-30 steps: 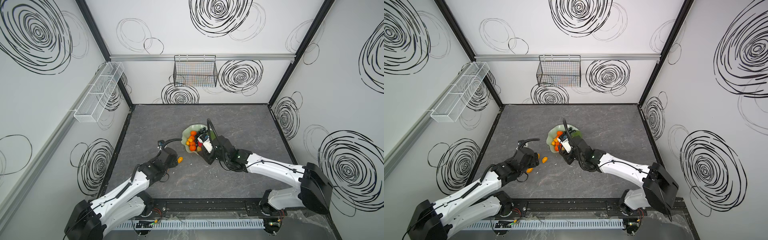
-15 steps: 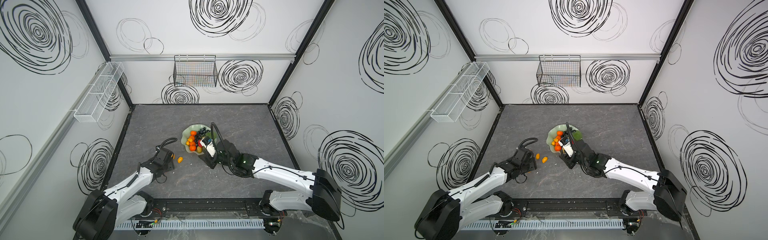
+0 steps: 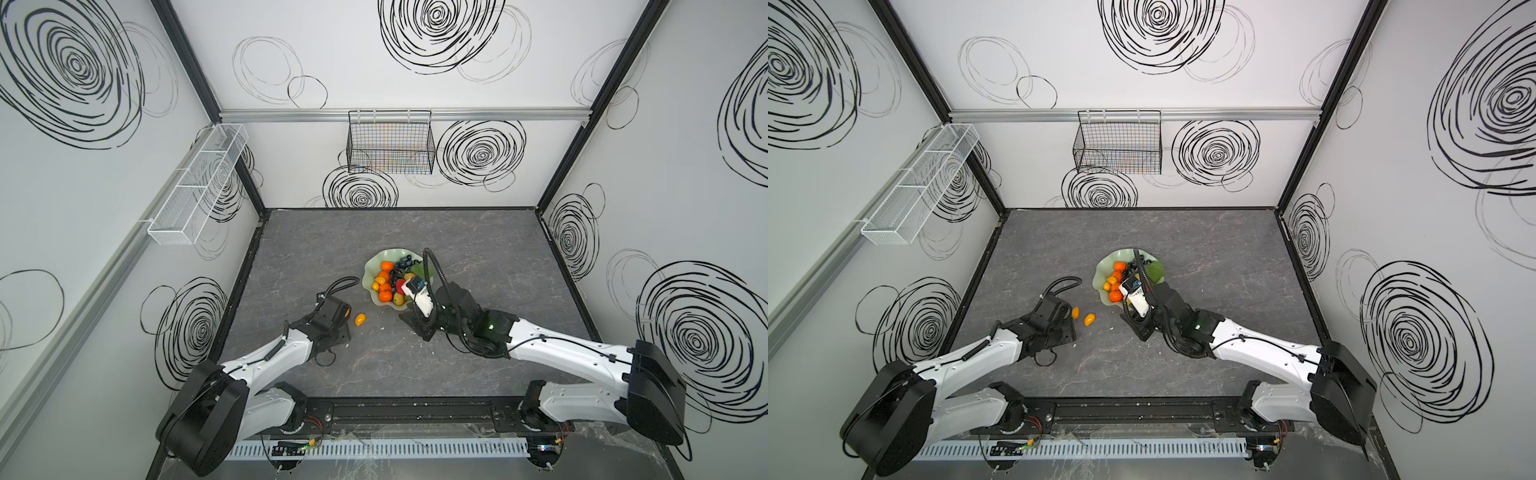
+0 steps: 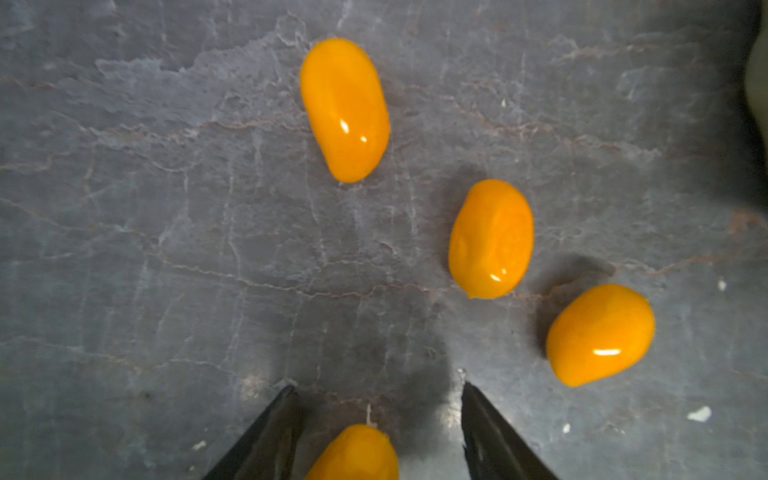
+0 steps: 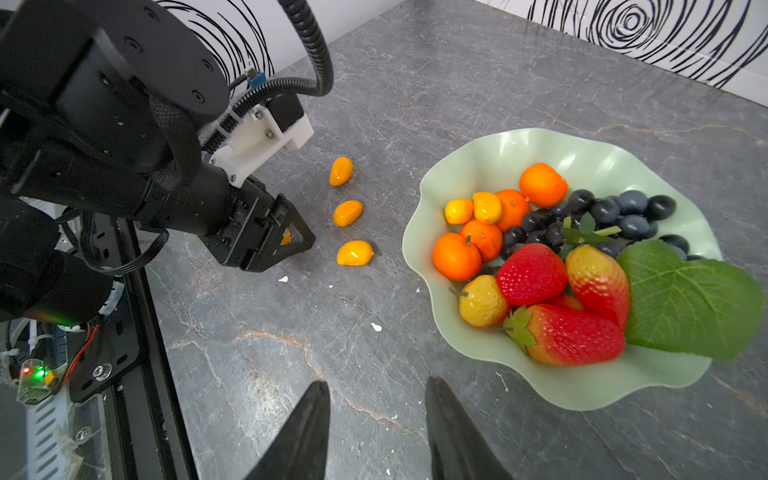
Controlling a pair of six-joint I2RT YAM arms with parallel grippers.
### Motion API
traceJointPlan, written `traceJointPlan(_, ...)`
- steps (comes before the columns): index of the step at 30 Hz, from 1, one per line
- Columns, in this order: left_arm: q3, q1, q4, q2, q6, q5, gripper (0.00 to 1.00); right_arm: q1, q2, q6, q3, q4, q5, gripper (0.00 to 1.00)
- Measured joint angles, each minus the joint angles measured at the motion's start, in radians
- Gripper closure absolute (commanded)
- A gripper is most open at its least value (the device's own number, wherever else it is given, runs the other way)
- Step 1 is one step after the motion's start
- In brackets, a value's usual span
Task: Place and organize the fake fruits in the fruit bowl
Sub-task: 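Lower the left gripper onto a small yellow fruit and close while the right gripper withdraws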
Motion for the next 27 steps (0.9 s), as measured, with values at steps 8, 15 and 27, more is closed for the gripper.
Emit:
traceJointPlan(8,-0.004,-0.053,-0.017,-0.007,-0.039,-0.017,0.48,0.000,-0.011,0.000,-0.022,0.001,0.000,0.57)
traceJointPlan(15,-0.004,-0.074,-0.023,-0.006,-0.053,-0.023,0.55,0.000,-0.018,0.001,-0.034,0.001,0.000,0.58)
traceJointPlan(27,-0.007,-0.080,-0.024,-0.004,-0.065,-0.043,0.69,0.000,-0.020,0.004,-0.040,0.002,0.001,0.58)
